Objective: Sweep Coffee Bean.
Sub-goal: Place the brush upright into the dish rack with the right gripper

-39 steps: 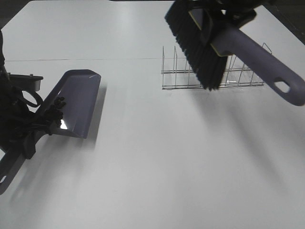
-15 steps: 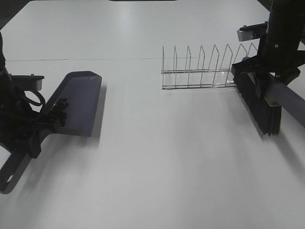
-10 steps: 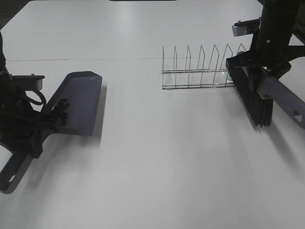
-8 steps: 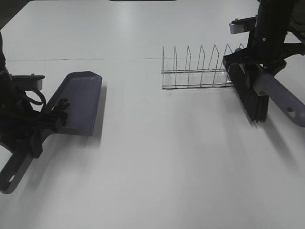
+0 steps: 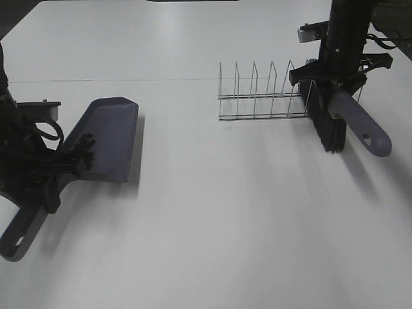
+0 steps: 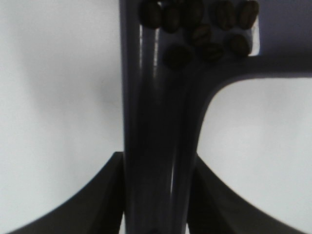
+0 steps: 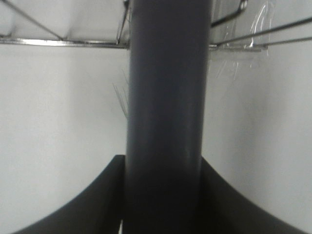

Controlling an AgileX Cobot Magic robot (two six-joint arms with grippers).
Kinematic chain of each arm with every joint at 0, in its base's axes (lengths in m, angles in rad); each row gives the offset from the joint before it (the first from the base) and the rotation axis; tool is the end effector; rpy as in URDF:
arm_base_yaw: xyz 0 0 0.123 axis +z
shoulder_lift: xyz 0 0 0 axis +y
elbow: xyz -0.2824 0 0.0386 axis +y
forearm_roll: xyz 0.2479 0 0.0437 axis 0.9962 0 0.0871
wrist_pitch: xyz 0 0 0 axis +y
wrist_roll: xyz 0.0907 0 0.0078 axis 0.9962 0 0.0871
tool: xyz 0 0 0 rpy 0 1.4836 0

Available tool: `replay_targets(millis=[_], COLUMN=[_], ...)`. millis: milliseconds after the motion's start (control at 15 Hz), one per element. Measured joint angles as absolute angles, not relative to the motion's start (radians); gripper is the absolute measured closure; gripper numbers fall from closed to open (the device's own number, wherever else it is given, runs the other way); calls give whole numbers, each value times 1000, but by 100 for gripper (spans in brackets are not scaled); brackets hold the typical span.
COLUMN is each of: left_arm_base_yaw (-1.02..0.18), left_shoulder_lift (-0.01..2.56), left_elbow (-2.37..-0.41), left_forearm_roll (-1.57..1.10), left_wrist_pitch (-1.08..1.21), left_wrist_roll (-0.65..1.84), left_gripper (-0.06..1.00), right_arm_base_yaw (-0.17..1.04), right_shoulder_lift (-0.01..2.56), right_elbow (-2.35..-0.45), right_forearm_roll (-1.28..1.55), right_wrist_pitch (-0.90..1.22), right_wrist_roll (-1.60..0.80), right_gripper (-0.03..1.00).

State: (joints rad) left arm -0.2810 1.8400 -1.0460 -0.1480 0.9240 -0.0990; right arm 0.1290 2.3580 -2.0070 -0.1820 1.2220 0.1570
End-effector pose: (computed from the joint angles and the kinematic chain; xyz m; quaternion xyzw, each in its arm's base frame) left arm 0.2970 -0.0969 0.1485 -0.0445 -0.9969 0.0510 0.0403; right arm 0.4811 0.0468 0.1614 -0.0135 0.9952 -0.0797 0.0542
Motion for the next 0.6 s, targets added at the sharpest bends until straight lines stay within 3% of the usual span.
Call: replay_targets(millis=[200, 600], left_arm_base_yaw=[-281, -281], left_shoulder_lift=[1840, 1840], left_elbow=[-1046, -1046], left_forearm_roll=[-149, -159], left_wrist_pitch=[924, 924], left_wrist_roll=[-99, -99], left_gripper=[62, 62], right_arm_base_yaw=[129, 129], right_shoulder_lift=[2430, 2433], right_elbow=[-2140, -2152], right_forearm_roll=[-185, -182], right_wrist_pitch=[1231, 1231], right_wrist_roll=[169, 167], right_gripper=[66, 66])
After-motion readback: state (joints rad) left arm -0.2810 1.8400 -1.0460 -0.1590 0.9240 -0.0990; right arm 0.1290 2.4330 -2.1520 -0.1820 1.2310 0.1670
